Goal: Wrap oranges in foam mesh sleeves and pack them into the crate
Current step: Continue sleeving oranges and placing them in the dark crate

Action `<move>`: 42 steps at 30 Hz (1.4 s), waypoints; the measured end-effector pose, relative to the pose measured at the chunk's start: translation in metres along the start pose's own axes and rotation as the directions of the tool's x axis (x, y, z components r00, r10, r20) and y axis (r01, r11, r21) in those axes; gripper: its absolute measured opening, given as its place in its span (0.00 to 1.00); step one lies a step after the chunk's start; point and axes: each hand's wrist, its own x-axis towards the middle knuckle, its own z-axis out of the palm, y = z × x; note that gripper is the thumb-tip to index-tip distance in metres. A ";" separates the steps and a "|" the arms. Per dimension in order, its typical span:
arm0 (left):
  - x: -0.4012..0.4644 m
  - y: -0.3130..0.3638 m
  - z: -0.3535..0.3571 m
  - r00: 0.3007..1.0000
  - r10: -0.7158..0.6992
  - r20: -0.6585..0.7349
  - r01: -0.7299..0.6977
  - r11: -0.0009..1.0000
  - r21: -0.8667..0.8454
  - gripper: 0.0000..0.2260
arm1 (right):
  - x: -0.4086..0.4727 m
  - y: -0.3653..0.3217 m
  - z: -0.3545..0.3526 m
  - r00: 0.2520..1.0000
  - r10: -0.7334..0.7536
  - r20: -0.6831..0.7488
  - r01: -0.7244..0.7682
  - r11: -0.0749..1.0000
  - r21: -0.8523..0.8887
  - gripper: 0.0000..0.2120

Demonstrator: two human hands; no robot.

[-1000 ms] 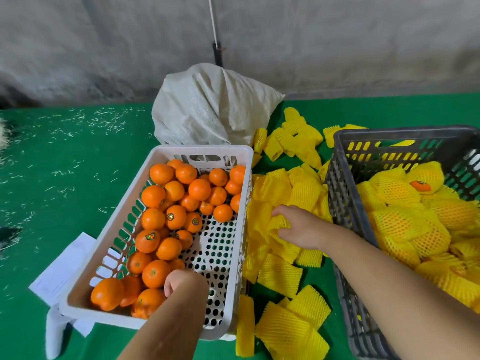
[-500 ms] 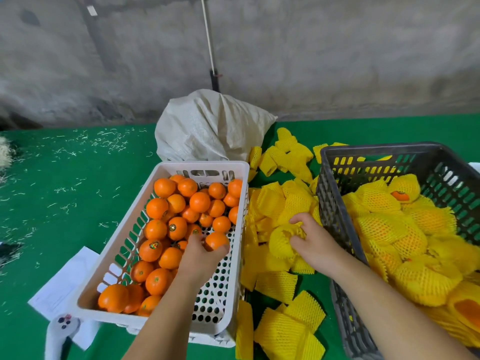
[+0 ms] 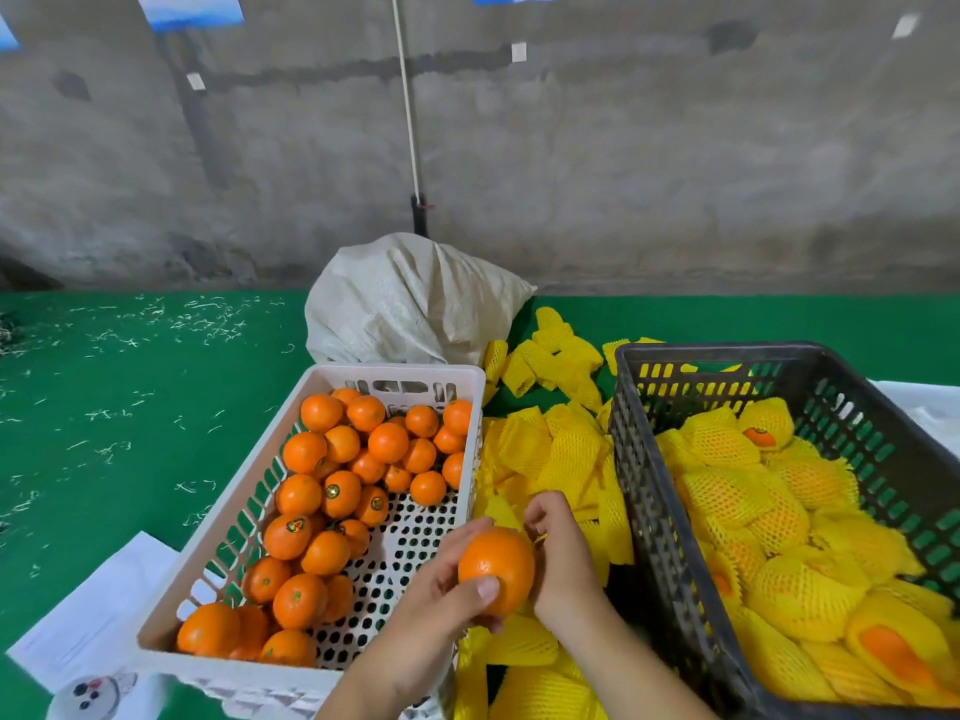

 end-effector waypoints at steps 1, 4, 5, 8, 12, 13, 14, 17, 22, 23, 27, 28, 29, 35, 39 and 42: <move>-0.002 -0.001 0.000 1.000 0.012 -0.007 -0.012 1.000 -0.006 0.45 | 0.000 0.000 0.000 0.999 0.015 -0.028 -0.014 0.999 0.044 0.08; -0.008 0.002 0.007 0.995 0.094 -0.042 -0.092 0.993 0.068 0.40 | -0.001 -0.002 -0.004 0.991 0.122 -0.052 -0.107 0.965 0.241 0.09; -0.010 0.003 0.010 0.993 0.115 -0.029 -0.112 0.989 0.097 0.38 | -0.002 -0.002 -0.007 0.988 0.126 -0.084 -0.100 0.960 0.262 0.10; -0.014 0.002 0.012 0.994 0.105 0.026 -0.107 0.985 0.132 0.40 | -0.006 0.001 -0.014 0.977 0.112 -0.180 -0.054 0.953 0.299 0.11; -0.006 -0.006 0.010 0.993 0.116 -0.002 -0.115 0.984 0.133 0.41 | -0.017 0.003 -0.021 0.984 -0.005 -0.179 0.041 0.980 0.196 0.15; -0.004 -0.010 0.009 0.991 0.129 -0.024 -0.125 0.985 0.121 0.40 | -0.020 0.002 -0.023 0.982 -0.051 -0.183 0.080 0.985 0.155 0.15; -0.002 -0.013 0.008 0.989 0.139 -0.047 -0.133 0.985 0.107 0.38 | -0.022 0.001 -0.026 0.978 -0.095 -0.186 0.118 0.986 0.120 0.15; 0.003 -0.021 0.006 0.979 0.172 -0.108 -0.163 0.982 0.091 0.36 | -0.030 -0.005 -0.031 0.966 -0.177 -0.186 0.197 0.976 0.094 0.09; 0.007 -0.027 0.006 0.939 0.335 -0.080 -0.320 0.935 0.155 0.30 | -0.049 -0.016 -0.028 0.911 -0.398 -0.105 0.397 0.917 -0.040 0.09; 0.007 -0.027 0.006 0.926 0.366 -0.095 -0.344 0.919 0.193 0.31 | -0.052 -0.018 -0.028 0.891 -0.447 -0.085 0.442 0.894 -0.074 0.08; 0.002 -0.027 -0.002 0.922 0.352 -0.160 -0.326 0.930 0.171 0.41 | -0.060 -0.018 -0.033 0.822 -0.568 -0.052 0.562 0.822 -0.091 0.08; 0.002 -0.028 -0.005 0.927 0.335 -0.167 -0.314 0.939 0.139 0.40 | -0.062 -0.015 -0.032 0.814 -0.580 -0.033 0.576 0.813 -0.082 0.09; 0.001 -0.028 -0.006 0.934 0.317 -0.164 -0.305 0.947 0.097 0.37 | -0.064 -0.012 -0.030 0.818 -0.575 -0.016 0.573 0.817 -0.069 0.09; -0.003 -0.025 -0.013 0.984 0.179 -0.004 -0.178 0.972 -0.156 0.30 | -0.060 -0.009 -0.009 0.898 -0.440 0.016 0.440 0.897 -0.048 0.27; -0.010 -0.026 -0.011 0.970 0.241 0.010 -0.241 0.971 0.003 0.34 | -0.056 -0.010 -0.009 0.885 -0.455 -0.096 0.454 0.890 -0.033 0.23; -0.012 -0.025 -0.005 0.959 0.269 -0.086 -0.264 0.962 0.063 0.30 | -0.055 -0.008 -0.013 0.835 -0.495 -0.240 0.485 0.868 -0.103 0.13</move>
